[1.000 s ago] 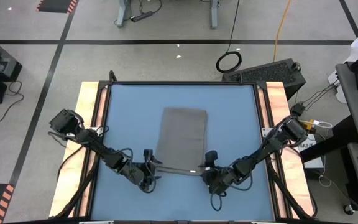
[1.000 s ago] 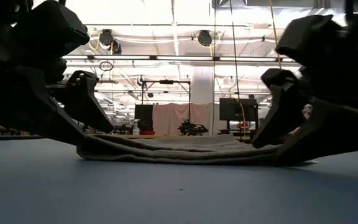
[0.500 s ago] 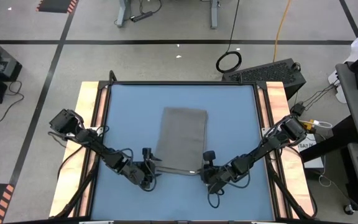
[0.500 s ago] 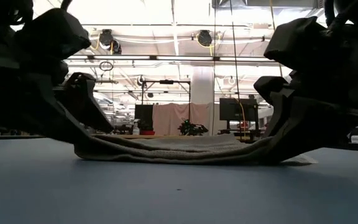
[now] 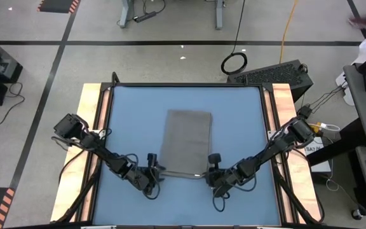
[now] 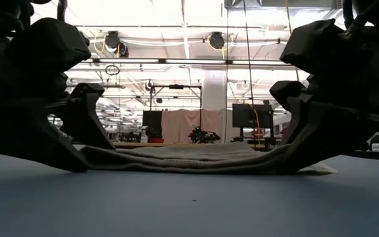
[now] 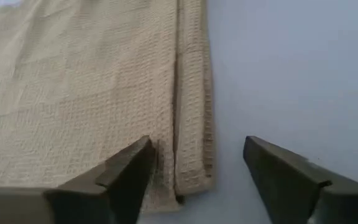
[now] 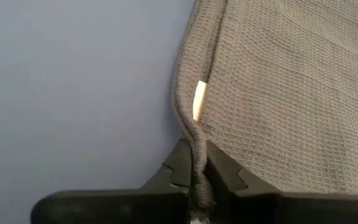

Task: Roll towel
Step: Roll the gray towel

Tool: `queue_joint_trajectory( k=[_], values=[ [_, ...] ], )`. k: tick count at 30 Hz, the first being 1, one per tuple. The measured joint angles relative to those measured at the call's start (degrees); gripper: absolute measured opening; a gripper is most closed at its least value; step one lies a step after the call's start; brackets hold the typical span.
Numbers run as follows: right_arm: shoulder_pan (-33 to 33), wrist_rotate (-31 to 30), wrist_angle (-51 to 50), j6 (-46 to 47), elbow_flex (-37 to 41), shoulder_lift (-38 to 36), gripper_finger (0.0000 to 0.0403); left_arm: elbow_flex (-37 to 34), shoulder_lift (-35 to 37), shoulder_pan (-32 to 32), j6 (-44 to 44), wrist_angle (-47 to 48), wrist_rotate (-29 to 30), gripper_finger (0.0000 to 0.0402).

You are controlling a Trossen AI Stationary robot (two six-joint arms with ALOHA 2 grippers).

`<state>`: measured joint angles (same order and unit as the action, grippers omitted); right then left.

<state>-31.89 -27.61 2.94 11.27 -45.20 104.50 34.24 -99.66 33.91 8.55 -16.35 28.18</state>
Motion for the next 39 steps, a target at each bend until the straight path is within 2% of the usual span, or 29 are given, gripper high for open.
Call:
queue_joint_trajectory(
  k=[3,9,11,16,20,26,31,35,39],
  values=[
    [0.0,-0.2,-0.6,0.0,0.1,-0.8,0.0007,0.1,-0.1,-0.8,-0.1,1.0,0.2,0.0198],
    [0.1,-0.5,-0.9,-0.4,0.1,-1.5,0.0007,-0.1,0.1,-1.8,0.4,2.0,1.6,0.0044],
    [0.0,-0.5,-0.8,-0.4,0.1,-1.5,0.0007,-0.2,0.7,-1.9,1.1,2.5,2.0,0.0016],
    [-0.4,0.6,-0.9,0.0,0.1,-2.5,0.0007,-0.1,4.3,-1.6,4.9,2.9,1.4,0.0024],
    [-1.4,1.5,-1.5,2.0,0.1,-5.7,0.0008,0.8,7.5,-1.2,9.0,2.7,-4.2,0.0018],
    [-2.9,6.9,-1.6,7.1,0.0,-11.1,0.0008,2.7,11.0,-1.0,17.1,2.6,-10.7,0.0016],
    [-3.4,11.5,-2.0,12.8,-0.1,-12.9,0.0008,3.1,11.3,-0.9,19.7,3.2,-13.2,0.0015],
    [-2.9,14.2,-2.1,17.0,-0.1,-13.1,0.0008,3.1,11.2,-1.0,24.8,2.0,-18.1,0.0015],
    [-3.4,14.5,-1.0,14.8,-0.1,-13.1,0.0008,3.1,11.3,-0.5,25.3,-1.6,-20.5,0.0015]
  ],
)
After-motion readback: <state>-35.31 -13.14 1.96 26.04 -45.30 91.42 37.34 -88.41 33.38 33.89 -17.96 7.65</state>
